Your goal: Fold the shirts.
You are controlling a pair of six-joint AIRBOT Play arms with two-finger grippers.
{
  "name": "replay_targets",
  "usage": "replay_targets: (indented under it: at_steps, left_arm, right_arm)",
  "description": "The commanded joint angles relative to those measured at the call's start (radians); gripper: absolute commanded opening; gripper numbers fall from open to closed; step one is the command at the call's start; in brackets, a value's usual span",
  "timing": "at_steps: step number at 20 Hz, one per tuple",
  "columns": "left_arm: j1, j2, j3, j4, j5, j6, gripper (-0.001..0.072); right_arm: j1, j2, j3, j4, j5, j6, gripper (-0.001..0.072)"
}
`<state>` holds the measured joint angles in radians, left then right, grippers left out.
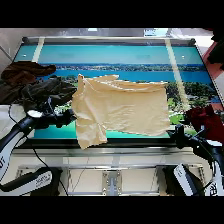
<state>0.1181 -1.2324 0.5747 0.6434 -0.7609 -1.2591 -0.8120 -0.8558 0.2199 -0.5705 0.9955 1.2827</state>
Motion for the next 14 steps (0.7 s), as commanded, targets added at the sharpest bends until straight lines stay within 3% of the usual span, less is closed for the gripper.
replay_targets:
  at_steps: [1, 5, 9, 14]
  left_arm:
    - [0.001, 0.021, 0.088, -0.001, -0.031, 0.013, 0.0012]
    - [0.001, 0.171, 0.357, 0.003, -0.124, 0.081, 0.0012]
    - [0.001, 0.39, 0.606, 0.111, -0.164, 0.104, 0.0012]
    - [0.001, 0.622, 0.852, 0.262, -0.088, 0.094, 0.0012]
  right_arm:
    - [-0.001, 0.023, 0.074, 0.214, 0.085, -0.134, 0.0028]
    - [-0.003, 0.153, 0.32, 0.211, 0.261, -0.211, 0.0028]
    - [-0.005, 0.364, 0.635, 0.148, 0.272, -0.204, 0.0027]
    - [-0.017, 0.463, 1.054, -0.005, 0.24, -0.145, 0.0026]
